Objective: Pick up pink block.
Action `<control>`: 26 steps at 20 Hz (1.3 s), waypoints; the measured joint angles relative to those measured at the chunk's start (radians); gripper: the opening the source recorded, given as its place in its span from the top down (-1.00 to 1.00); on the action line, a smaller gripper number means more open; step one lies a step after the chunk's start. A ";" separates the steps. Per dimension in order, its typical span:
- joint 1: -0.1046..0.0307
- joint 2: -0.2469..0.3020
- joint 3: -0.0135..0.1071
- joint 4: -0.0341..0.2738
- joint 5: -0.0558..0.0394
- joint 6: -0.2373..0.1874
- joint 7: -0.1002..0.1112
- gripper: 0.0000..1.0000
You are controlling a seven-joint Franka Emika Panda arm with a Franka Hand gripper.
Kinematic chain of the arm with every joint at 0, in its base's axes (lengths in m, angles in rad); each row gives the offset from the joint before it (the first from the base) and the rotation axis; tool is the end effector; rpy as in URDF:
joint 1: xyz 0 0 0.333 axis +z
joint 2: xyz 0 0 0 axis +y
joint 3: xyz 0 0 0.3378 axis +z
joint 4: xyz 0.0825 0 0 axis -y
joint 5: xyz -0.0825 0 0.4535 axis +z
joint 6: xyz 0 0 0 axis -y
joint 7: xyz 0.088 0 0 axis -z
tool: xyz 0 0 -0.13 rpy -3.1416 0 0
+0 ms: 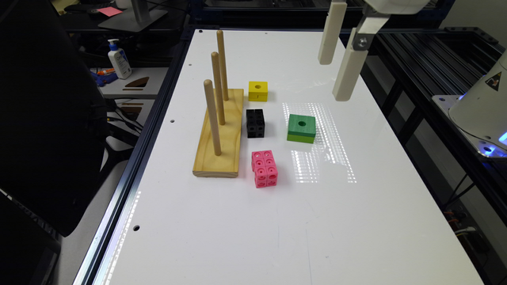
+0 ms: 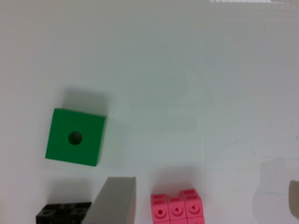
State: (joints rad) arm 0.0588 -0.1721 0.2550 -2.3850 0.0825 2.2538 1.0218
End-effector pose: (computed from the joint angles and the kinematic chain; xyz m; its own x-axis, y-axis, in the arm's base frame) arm 0.5029 0.1657 0.3452 0.7236 -0.6902 -0.0005 -0.6896 -0.7230 -0.0424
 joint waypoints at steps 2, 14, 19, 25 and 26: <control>0.000 0.005 0.000 0.006 0.0000 0.000 0.000 -1.00; -0.017 0.072 0.000 0.075 -0.0090 0.000 0.000 -1.00; -0.026 0.091 0.000 0.093 -0.0126 0.000 0.000 -1.00; -0.036 0.092 0.000 0.095 -0.0140 0.000 -0.002 -1.00; -0.038 0.092 0.000 0.095 -0.0140 0.000 -0.002 -1.00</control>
State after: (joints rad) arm 0.0212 -0.0801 0.2548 -2.2902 0.0685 2.2538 1.0199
